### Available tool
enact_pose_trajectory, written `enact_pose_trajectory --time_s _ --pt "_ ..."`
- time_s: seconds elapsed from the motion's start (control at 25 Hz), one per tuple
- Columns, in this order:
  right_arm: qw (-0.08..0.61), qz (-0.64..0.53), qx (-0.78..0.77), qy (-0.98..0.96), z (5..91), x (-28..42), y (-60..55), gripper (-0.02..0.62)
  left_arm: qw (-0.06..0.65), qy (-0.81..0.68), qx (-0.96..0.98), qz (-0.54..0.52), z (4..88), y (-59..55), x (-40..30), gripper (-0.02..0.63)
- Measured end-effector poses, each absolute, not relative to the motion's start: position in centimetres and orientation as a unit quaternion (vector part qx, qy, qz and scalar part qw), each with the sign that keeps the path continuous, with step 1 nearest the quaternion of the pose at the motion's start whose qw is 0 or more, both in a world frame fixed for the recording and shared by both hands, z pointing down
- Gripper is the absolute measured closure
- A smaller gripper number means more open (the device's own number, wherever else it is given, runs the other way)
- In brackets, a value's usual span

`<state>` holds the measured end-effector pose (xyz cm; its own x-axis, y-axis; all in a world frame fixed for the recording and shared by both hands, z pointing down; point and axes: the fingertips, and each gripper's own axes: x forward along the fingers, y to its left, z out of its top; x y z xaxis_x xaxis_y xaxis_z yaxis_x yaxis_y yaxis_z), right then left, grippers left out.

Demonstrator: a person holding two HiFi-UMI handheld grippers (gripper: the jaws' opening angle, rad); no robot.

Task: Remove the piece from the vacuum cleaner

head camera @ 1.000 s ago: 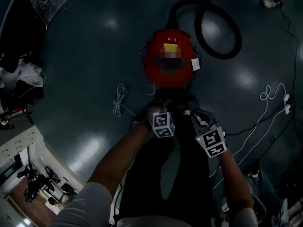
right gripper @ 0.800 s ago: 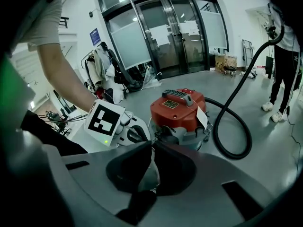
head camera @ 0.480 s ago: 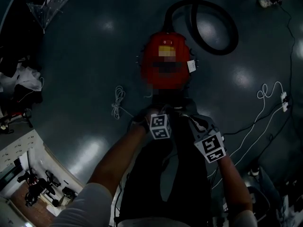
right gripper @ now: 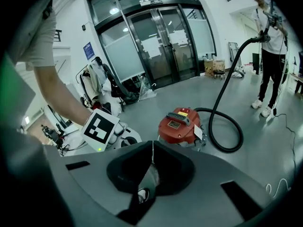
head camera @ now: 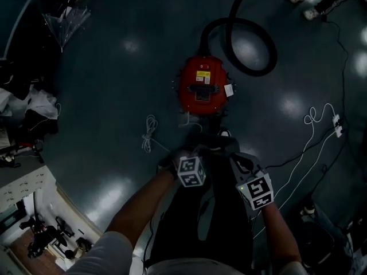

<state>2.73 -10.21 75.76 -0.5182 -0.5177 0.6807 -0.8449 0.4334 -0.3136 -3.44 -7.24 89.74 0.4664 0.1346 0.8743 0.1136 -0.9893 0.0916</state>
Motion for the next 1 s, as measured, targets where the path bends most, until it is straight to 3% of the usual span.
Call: enact_pose_trajectory --time_s 0.64,1.0 --pt "0.157 0.29 0.501 -0.8 47.9 0.9 -5.5 0.578 0.045 0.085 0.878 0.469 58.4 1.3 -7.5 0.579" --pt "0.118 0.252 0.518 -0.809 39.1 -0.3 -3.7 0.578 0.04 0.086 0.897 0.432 48.4 4.4 -7.7 0.578"
